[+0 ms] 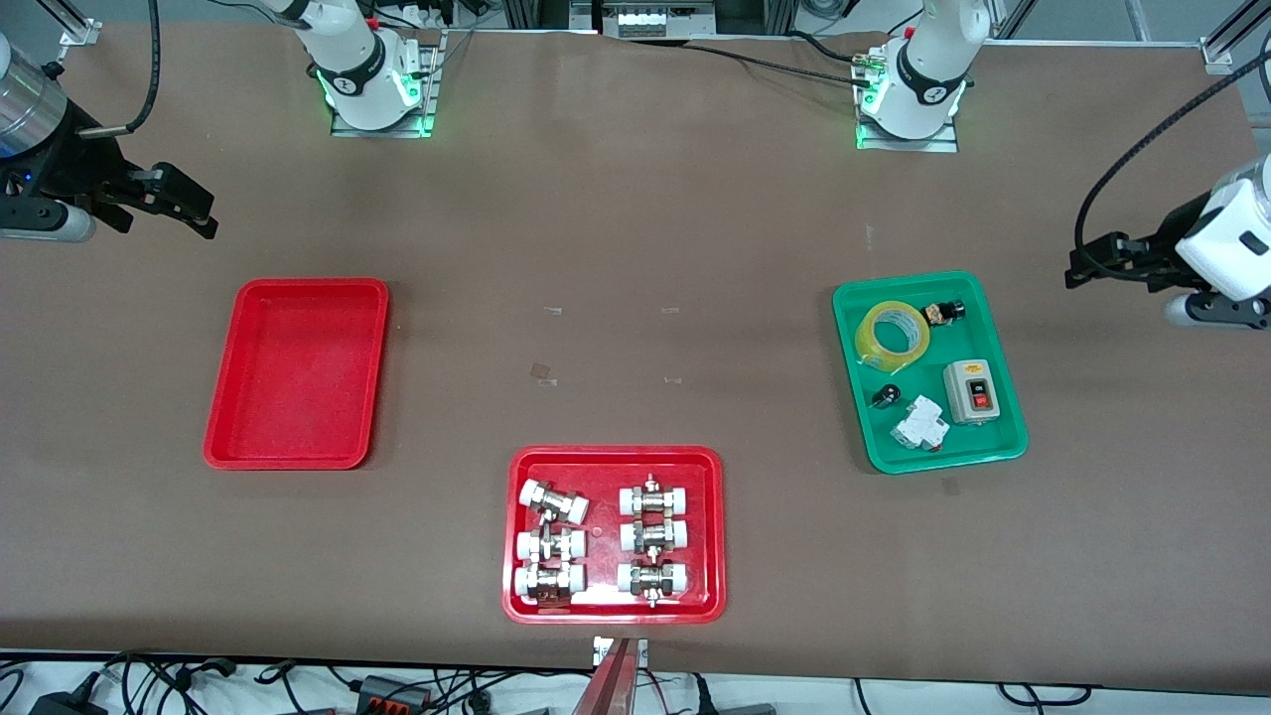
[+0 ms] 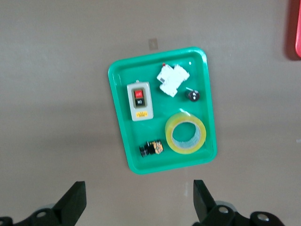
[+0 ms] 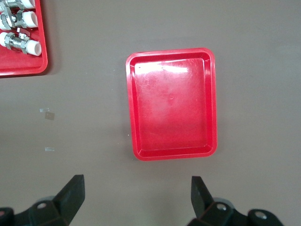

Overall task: Left arm passes tape to right arm into tray
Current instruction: 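Move the left gripper toward the green tray above the tape roll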

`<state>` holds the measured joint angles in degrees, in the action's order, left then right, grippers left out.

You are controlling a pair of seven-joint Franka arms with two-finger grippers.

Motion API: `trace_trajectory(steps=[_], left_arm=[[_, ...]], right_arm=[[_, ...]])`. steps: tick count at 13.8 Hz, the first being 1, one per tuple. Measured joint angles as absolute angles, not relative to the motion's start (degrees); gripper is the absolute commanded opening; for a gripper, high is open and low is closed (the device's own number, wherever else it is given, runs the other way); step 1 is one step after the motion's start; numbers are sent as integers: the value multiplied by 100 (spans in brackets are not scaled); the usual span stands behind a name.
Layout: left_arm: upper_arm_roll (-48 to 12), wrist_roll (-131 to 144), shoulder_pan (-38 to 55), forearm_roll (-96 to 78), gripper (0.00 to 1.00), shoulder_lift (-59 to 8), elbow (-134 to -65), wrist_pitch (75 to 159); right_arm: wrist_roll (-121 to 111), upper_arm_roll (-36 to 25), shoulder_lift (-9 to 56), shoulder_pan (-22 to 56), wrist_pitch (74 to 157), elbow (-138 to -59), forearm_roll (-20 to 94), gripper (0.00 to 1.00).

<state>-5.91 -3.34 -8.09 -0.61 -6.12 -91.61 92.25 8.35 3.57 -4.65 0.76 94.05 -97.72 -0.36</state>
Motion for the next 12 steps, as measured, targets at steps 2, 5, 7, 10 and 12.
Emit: trace_trajectory(steps=[2,5,7,10,12], left_arm=[[-591,-336,-861,-61,100,-811,-8970,9227],[-595,-336,-868,-61,100,-1027,-8858,9226],[-596,-341,-872,-61,100,-1165,-8851,9226],[-595,-344,-872,-61,100,-1308,-8846,9226],[-602,-342,-843,-61,100,-1437,-8850,9226]], right_arm=[[834,357,-465,76,9399,-9772,-36,100],[834,357,-465,76,9391,-9773,-36,100],[834,357,-465,76,9386,-9773,-36,100],[834,357,-465,76,9384,-9773,-36,100],[834,357,-465,76,9383,-9774,-36,100]])
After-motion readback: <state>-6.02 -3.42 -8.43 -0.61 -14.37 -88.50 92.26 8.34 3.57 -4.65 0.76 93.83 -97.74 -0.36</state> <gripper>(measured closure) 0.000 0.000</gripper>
